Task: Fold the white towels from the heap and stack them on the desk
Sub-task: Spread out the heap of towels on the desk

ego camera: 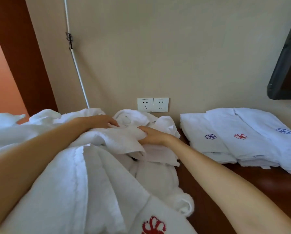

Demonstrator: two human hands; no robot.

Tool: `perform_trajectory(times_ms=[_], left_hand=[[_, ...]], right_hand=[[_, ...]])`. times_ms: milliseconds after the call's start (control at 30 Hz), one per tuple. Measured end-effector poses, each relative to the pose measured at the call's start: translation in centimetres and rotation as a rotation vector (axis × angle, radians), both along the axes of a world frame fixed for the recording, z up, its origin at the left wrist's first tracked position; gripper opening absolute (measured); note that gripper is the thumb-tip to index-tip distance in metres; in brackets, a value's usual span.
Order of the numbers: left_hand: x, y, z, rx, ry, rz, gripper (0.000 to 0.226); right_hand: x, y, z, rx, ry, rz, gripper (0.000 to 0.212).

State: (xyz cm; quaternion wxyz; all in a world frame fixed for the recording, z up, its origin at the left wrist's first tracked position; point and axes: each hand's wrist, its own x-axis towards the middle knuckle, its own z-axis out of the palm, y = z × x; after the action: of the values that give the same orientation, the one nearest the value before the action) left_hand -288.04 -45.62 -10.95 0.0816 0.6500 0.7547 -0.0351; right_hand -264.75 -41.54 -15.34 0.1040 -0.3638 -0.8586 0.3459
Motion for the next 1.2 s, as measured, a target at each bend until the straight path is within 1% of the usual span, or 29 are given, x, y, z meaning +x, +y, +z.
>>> perform_trajectory(times_ms=[33, 67, 133, 200, 267, 333, 433, 500, 600, 700, 800, 833, 900, 967, 1000, 1033, 1067, 1100, 1167, 1200], left_hand=[[1.6, -0.6, 0.8, -0.015, -0.004, -0.036, 0.012], [2.8, -0.8, 1.2, -0.026, 0.011, -0.062, 0.019], [4.3, -0.7, 1.1, -0.022, 0.032, -0.083, 0.026], [4.9, -0.3, 0.8, 0.01, 0.076, -0.101, 0.016], [5.5, -0.1, 0.8, 0.014, 0.114, -0.148, 0.017], [6.2, 0.0, 0.9, 0.026, 0.105, -0.177, 0.015], [7.5, -0.4, 1.1, 0.021, 0.107, -0.177, 0.024], [8.3, -1.0, 1.1, 0.029, 0.115, -0.175, 0.031], [9.7, -2.5, 1.8, 0.112, 0.099, -0.202, 0.036], [11.6, -4.8, 3.4, 0.212, 0.084, -0.243, 0.035], [13.4, -8.1, 5.6, 0.272, 0.132, -0.273, 0.033], [13.8, -8.9, 6.1, 0.252, 0.162, -0.267, 0.033], [13.7, -10.2, 6.8, 0.109, 0.222, -0.216, 0.04], [12.7, -11.0, 7.2, -0.08, 0.262, -0.137, 0.061], [12.1, -11.6, 7.6, -0.142, 0.288, -0.105, 0.071], [11.6, -12.0, 7.8, -0.171, 0.306, -0.086, 0.077], [11.4, -12.6, 8.0, -0.178, 0.309, -0.077, 0.078], [11.3, -13.0, 8.1, -0.174, 0.285, -0.083, 0.078], [11.7, -13.0, 8.3, -0.173, 0.179, -0.075, 0.087], [12.0, -12.8, 8.4, -0.184, 0.13, -0.077, 0.097]], right_hand=[[0.5, 0.2, -0.1, -0.002, 0.001, -0.017, 0.064], [1.1, -0.2, 0.2, 0.007, -0.004, -0.014, 0.06], [2.0, -0.5, -0.1, 0.037, -0.012, -0.041, 0.071], [3.1, -0.5, -0.3, 0.088, -0.018, -0.06, 0.076], [4.3, -0.5, -0.2, 0.093, 0.029, -0.138, 0.074], [5.6, -0.7, 0.1, 0.096, 0.083, -0.22, 0.07], [7.0, -1.3, 0.4, 0.096, 0.103, -0.265, 0.067], [7.4, -2.5, 0.6, 0.089, 0.094, -0.253, 0.062], [7.3, -4.9, 0.8, 0.047, 0.105, -0.2, 0.053], [6.9, -8.0, 1.7, 0.075, 0.096, -0.111, 0.053], [6.4, -10.4, 3.0, 0.109, 0.108, -0.074, 0.053], [6.2, -11.0, 3.3, 0.112, 0.109, -0.074, 0.055], [5.9, -12.2, 3.5, 0.094, 0.109, -0.082, 0.064], [5.6, -13.3, 3.7, 0.026, 0.122, -0.071, 0.08], [5.3, -13.9, 3.7, -0.004, 0.123, -0.06, 0.086], [4.9, -14.4, 3.6, -0.003, 0.12, -0.048, 0.087], [4.4, -14.6, 3.3, 0.03, 0.12, -0.054, 0.08], [3.9, -14.8, 2.9, 0.101, 0.124, -0.085, 0.064], [3.3, -14.6, 2.2, 0.249, 0.177, -0.206, 0.013], [3.4, -14.4, 2.2, 0.27, 0.235, -0.261, 0.019]])
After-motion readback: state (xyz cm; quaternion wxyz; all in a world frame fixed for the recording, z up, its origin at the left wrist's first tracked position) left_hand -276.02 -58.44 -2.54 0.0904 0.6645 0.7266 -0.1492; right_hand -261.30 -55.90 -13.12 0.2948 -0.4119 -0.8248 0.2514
